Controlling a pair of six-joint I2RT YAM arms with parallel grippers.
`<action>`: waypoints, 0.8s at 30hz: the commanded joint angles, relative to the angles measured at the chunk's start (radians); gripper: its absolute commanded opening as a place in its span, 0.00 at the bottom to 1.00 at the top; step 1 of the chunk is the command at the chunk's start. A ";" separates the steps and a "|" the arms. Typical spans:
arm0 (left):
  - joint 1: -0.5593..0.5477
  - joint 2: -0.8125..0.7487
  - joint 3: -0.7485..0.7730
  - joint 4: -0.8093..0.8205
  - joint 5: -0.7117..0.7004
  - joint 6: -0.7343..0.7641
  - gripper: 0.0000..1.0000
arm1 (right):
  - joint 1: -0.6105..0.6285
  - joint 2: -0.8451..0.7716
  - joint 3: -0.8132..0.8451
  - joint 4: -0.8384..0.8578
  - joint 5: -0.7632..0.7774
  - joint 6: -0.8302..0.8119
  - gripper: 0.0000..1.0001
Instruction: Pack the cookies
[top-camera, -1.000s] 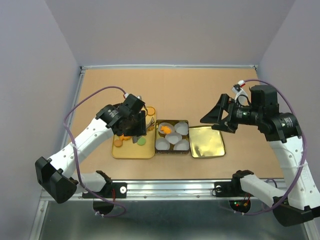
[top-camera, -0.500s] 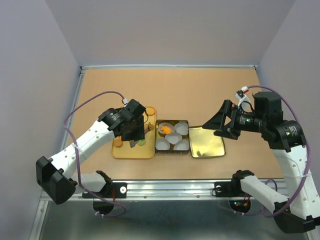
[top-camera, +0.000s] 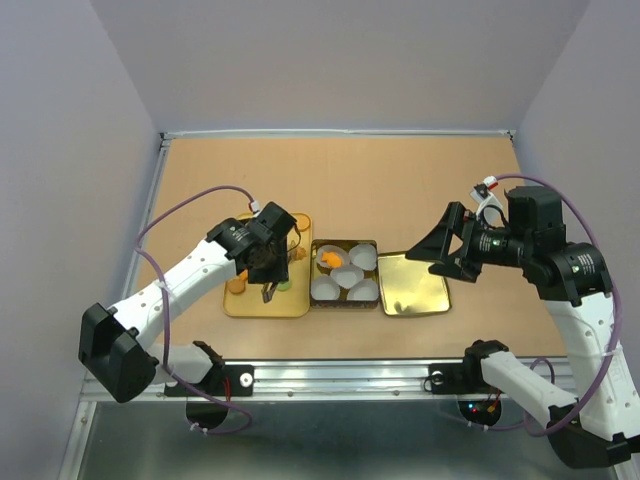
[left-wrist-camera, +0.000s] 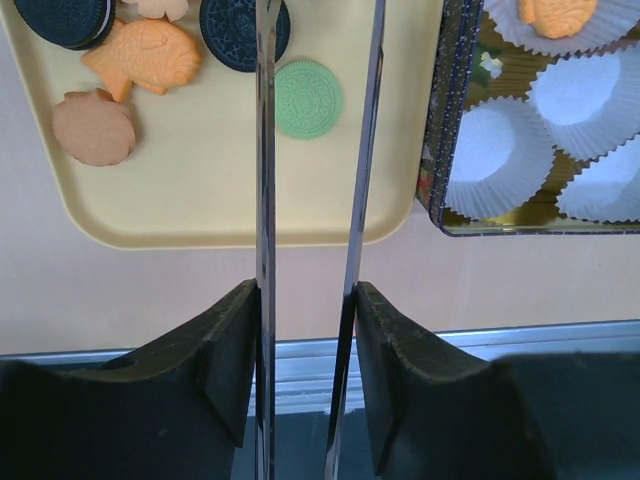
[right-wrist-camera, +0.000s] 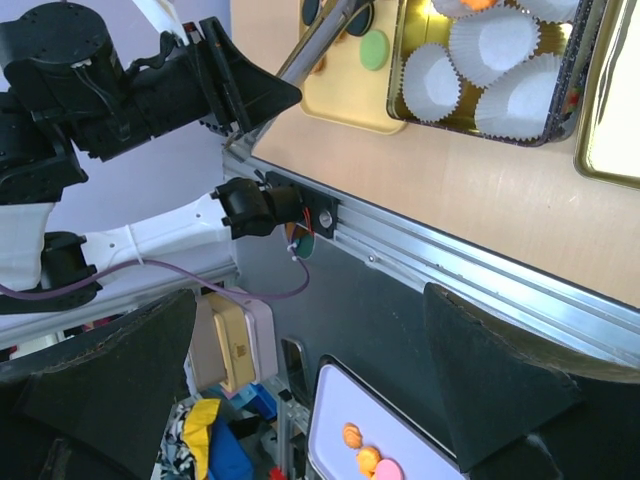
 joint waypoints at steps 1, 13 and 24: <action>-0.002 -0.005 -0.033 0.039 0.004 0.005 0.44 | 0.003 -0.012 -0.012 -0.013 0.013 -0.014 1.00; -0.002 -0.016 0.074 -0.042 -0.027 -0.004 0.38 | 0.003 -0.005 -0.002 -0.023 0.021 -0.030 1.00; -0.027 -0.007 0.361 -0.149 -0.024 -0.024 0.33 | 0.003 0.013 0.069 -0.042 0.044 -0.064 1.00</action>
